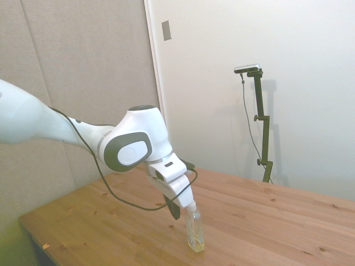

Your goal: Knock down the sanitizer

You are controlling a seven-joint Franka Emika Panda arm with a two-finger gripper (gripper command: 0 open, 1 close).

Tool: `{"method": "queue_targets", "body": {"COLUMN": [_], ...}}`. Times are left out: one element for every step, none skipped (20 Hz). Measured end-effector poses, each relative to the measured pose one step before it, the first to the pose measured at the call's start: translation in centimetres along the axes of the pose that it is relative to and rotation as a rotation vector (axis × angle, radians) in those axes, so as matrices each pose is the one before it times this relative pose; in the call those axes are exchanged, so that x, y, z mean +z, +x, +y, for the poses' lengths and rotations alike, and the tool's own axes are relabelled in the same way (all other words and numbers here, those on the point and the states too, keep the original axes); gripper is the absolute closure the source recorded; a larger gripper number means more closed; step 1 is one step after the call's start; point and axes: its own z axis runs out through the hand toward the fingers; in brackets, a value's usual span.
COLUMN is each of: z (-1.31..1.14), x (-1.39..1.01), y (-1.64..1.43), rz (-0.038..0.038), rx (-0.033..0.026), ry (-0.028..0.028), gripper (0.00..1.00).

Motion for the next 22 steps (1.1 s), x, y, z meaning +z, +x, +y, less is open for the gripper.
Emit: {"method": "queue_targets", "body": {"z": [-0.178, -0.129, -0.04, 0.028, 0.056, 0.071, 0.084, 0.029, 0.024, -0.002, -0.005, -0.037, -0.087, -0.124, -0.136, -0.146, -0.126, -0.059, -0.03, -0.03, 0.021, 0.02], "x": [0.358, 0.286, 0.259, 0.23, 0.204, 0.185, 0.211, 0.164, 0.123, 0.068, 0.032, 0.012, -0.014, -0.014, -0.063, -0.162, -0.179, -0.174, -0.252, -0.227, -0.278, -0.21], "y": [0.713, 0.721, 0.787, 0.829, 0.869, 0.846, 0.795, 0.652, 0.455, 0.283, 0.04, -0.076, -0.19, -0.315, -0.376, -0.439, -0.541, -0.59, -0.619, -0.715, -0.748, -0.758], "rz": [-0.00043, -0.00033, 0.00085, -0.00009, -0.00016, 0.00127, -0.00113, -0.00308, -0.00224, -0.00054, -0.00136, -0.00219, -0.00327, -0.0066, -0.00523, -0.00225, -0.0023, -0.00283, -0.00227, -0.00311, -0.003, -0.00399], "rx": [0.00896, 0.01042, 0.01208, 0.01501, 0.01523, 0.01492, 0.01535, 0.01086, 0.00658, 0.00169, -0.00213, -0.00478, -0.00644, -0.00942, -0.01112, -0.00984, -0.00983, -0.00888, -0.0089, -0.00993, -0.00941, -0.00986], "ry": [-0.00365, -0.00249, -0.00205, -0.00098, -0.00177, -0.00113, 0.00082, 0.00216, 0.00172, 0.00025, 0.0002, -0.0007, -0.00096, -0.0017, -0.0002, 0.00212, 0.00305, 0.00289, 0.00401, 0.00355, 0.00382, 0.00243], "gripper": [1.0, 1.0, 1.0, 1.0, 1.0, 1.0, 1.0, 1.0, 1.0, 1.0, 1.0, 1.0, 1.0, 1.0, 1.0, 1.0, 1.0, 1.0, 1.0, 1.0, 0.0, 0.0]}}
